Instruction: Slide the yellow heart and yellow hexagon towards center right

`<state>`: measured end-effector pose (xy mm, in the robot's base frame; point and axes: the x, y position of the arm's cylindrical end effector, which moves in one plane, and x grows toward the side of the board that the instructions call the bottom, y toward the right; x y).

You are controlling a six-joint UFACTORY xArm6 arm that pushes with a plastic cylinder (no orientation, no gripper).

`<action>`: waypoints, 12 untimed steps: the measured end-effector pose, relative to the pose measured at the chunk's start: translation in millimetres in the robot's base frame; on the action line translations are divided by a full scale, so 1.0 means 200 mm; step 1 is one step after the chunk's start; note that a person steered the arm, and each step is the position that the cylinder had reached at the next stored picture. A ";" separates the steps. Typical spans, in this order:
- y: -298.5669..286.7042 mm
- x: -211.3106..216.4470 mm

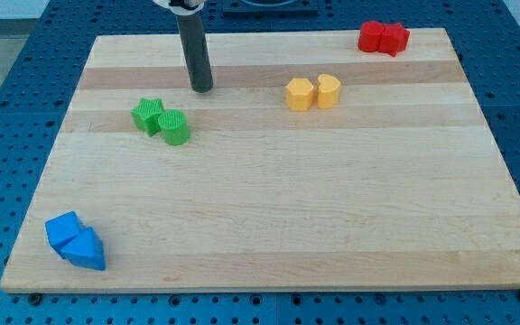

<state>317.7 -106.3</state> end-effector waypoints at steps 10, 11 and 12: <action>0.71 0.25; 0.88 0.26; 1.05 0.26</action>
<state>369.9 104.2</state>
